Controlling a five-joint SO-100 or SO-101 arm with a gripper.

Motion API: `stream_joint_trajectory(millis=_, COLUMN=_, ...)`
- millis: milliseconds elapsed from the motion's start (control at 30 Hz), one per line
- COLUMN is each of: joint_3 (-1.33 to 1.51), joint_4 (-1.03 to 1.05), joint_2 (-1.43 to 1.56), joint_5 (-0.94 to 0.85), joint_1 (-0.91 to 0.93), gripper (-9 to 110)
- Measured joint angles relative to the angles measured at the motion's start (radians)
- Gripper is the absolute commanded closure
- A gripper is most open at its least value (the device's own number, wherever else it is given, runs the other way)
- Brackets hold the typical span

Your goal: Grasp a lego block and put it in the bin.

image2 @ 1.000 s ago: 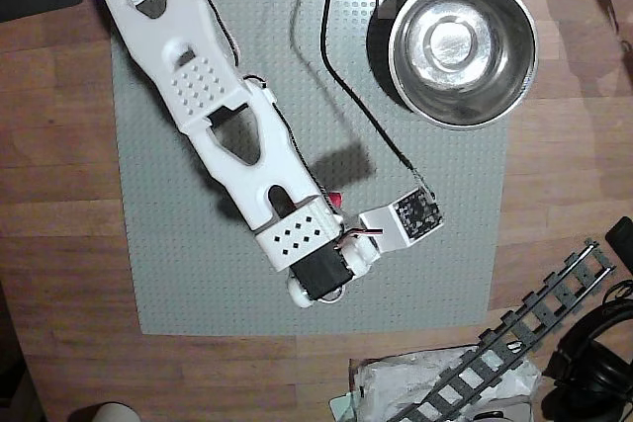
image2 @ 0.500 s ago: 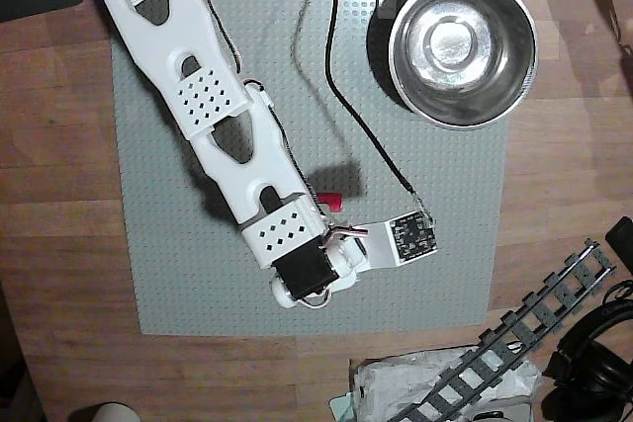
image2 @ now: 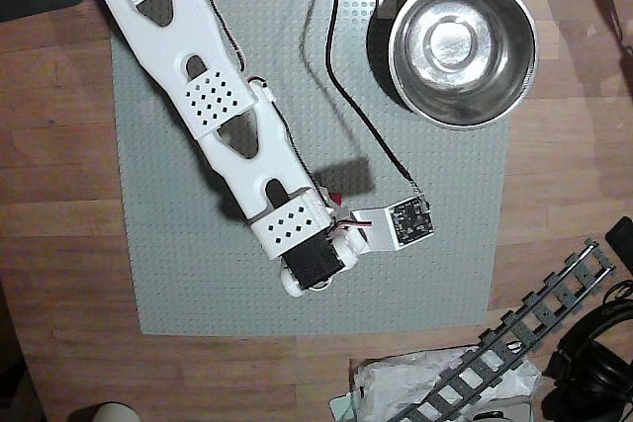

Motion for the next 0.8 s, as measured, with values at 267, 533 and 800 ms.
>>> stream_joint_trajectory(millis=267, joint_3=0.0, joint_4=0.014, joint_2=0.0, joint_5=-0.035, joint_1=-0.003, gripper=80)
stream_joint_trajectory(millis=533, joint_3=0.0, joint_4=0.017, joint_2=-0.011, joint_5=-0.015, joint_1=0.008, gripper=81)
stream_joint_trajectory(millis=800, joint_3=0.0, joint_4=0.017, joint_2=-0.084, joint_5=-0.015, joint_1=0.026, gripper=81)
